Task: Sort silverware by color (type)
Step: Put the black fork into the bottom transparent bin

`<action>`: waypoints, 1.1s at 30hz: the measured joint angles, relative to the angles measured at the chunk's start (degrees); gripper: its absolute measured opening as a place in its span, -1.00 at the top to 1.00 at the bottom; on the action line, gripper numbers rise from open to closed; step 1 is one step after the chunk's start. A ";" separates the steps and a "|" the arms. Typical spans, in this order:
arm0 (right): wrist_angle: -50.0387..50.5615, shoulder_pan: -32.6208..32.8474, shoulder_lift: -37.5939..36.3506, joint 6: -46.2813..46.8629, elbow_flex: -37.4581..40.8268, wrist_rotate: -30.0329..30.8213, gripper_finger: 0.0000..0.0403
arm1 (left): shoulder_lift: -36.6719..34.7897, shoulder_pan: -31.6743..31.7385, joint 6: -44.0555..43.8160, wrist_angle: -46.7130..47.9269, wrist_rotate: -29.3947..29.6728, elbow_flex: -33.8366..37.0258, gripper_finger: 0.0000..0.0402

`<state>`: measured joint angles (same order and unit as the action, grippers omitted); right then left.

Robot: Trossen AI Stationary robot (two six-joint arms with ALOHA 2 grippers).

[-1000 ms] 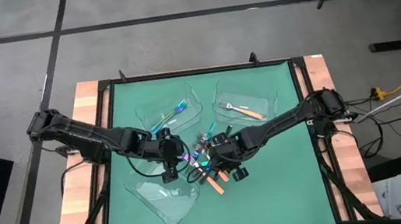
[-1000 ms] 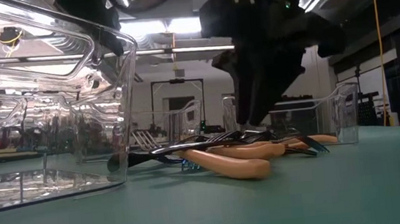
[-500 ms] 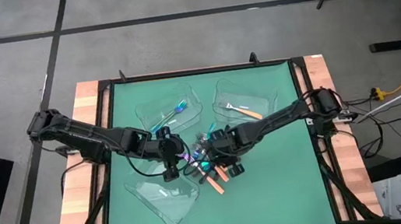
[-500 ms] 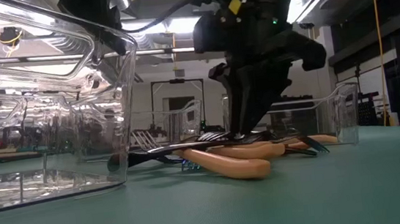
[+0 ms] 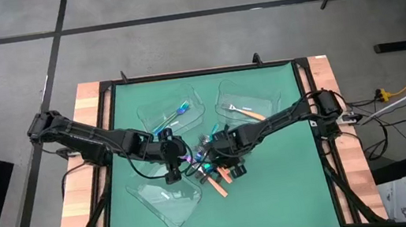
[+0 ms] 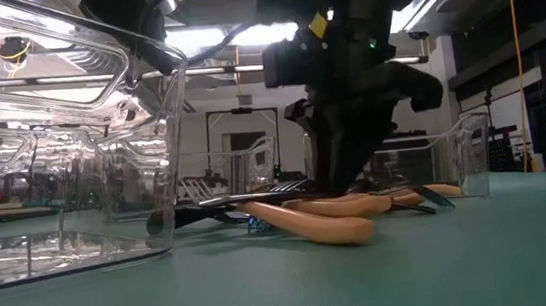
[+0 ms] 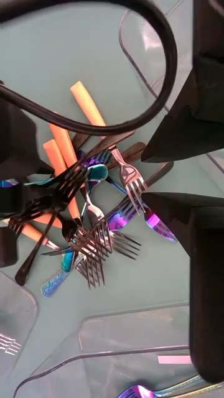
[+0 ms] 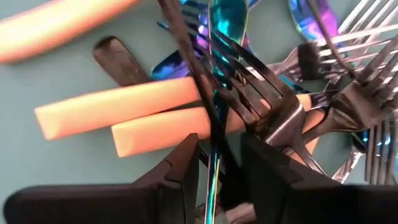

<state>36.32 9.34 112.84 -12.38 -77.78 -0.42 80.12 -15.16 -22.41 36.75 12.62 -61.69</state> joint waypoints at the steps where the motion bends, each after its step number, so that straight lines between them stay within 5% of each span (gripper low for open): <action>1: 0.13 0.01 0.04 0.00 0.00 0.39 0.44 | 0.00 0.02 0.00 0.02 0.00 0.00 0.60; 13: 0.10 0.00 0.48 -0.03 -0.03 1.96 0.47 | 0.01 0.00 -0.02 0.01 0.00 0.00 0.60; 25: 0.49 -0.02 0.79 -0.01 -0.13 2.18 0.94 | 0.02 0.02 -0.02 0.00 -0.02 -0.02 0.60; 33: 0.69 0.01 0.76 -0.01 -0.13 2.01 0.95 | 0.02 0.01 0.00 -0.01 -0.02 -0.02 0.60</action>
<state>37.01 9.34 113.60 -12.38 -77.91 1.59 80.14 -15.14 -22.41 36.74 12.60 -61.71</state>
